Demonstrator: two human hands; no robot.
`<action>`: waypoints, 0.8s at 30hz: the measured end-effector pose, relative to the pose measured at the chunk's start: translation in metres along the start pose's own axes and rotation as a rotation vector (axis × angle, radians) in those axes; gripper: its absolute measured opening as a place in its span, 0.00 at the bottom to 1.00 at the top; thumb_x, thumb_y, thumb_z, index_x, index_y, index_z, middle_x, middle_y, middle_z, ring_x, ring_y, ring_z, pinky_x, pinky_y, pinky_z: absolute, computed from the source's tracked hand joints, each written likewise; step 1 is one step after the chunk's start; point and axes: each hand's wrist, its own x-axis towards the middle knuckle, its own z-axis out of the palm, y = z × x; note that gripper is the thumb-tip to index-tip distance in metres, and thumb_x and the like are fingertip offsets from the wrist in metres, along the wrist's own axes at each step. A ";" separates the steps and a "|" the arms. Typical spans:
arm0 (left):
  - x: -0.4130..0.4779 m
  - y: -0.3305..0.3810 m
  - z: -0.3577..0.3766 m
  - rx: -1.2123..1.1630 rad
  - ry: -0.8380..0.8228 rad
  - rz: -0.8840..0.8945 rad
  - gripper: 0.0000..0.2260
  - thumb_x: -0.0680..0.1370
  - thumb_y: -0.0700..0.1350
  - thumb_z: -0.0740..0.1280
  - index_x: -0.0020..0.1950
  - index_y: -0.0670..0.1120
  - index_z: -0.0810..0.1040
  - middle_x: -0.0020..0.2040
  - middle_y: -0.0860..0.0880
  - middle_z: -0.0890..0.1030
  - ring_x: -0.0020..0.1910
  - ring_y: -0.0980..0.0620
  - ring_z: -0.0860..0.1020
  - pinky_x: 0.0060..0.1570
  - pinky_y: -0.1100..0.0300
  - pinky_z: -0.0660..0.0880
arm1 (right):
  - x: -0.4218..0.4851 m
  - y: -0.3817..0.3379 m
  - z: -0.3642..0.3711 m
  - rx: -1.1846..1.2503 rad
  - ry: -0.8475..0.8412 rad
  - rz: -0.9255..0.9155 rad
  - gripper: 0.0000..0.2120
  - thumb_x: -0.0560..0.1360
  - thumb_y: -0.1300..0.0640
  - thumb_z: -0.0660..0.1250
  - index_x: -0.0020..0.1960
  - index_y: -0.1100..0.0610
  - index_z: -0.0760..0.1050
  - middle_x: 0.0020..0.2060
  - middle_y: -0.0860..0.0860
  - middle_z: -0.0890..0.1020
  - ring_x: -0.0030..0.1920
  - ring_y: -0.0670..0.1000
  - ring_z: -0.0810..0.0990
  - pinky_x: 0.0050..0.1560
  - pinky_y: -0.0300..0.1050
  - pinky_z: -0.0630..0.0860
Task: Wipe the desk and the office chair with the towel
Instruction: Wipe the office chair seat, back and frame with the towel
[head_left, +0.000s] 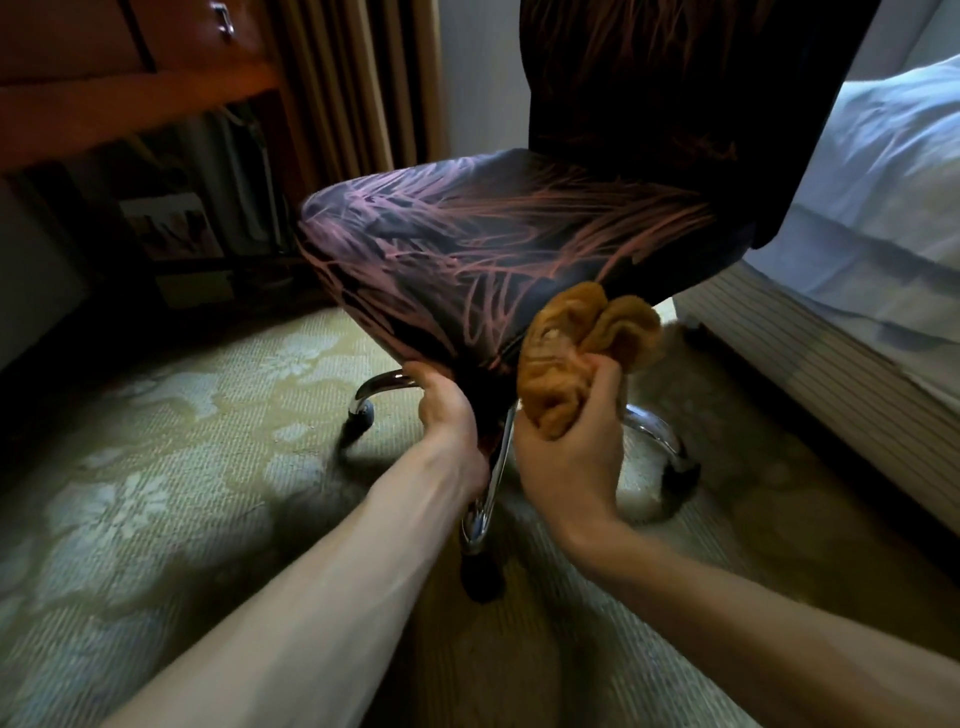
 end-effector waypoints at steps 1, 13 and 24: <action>-0.001 -0.003 0.002 -0.011 -0.013 -0.020 0.38 0.82 0.70 0.45 0.75 0.45 0.74 0.68 0.40 0.80 0.66 0.38 0.79 0.70 0.42 0.73 | -0.008 0.003 -0.011 -0.031 -0.080 -0.079 0.23 0.70 0.58 0.74 0.61 0.50 0.69 0.43 0.44 0.78 0.42 0.51 0.79 0.41 0.52 0.77; 0.008 0.010 -0.016 0.049 0.007 0.008 0.23 0.87 0.57 0.50 0.52 0.45 0.79 0.44 0.44 0.84 0.42 0.46 0.81 0.43 0.54 0.77 | 0.052 -0.002 -0.064 -0.010 0.020 -0.105 0.21 0.73 0.65 0.74 0.60 0.54 0.69 0.48 0.46 0.78 0.45 0.39 0.79 0.46 0.39 0.80; 0.007 -0.003 0.006 0.121 0.062 -0.005 0.30 0.87 0.60 0.49 0.70 0.37 0.76 0.64 0.36 0.80 0.61 0.36 0.79 0.54 0.58 0.77 | -0.035 -0.008 -0.051 0.037 -0.143 -0.136 0.18 0.63 0.56 0.74 0.50 0.46 0.74 0.44 0.43 0.80 0.44 0.44 0.80 0.43 0.41 0.78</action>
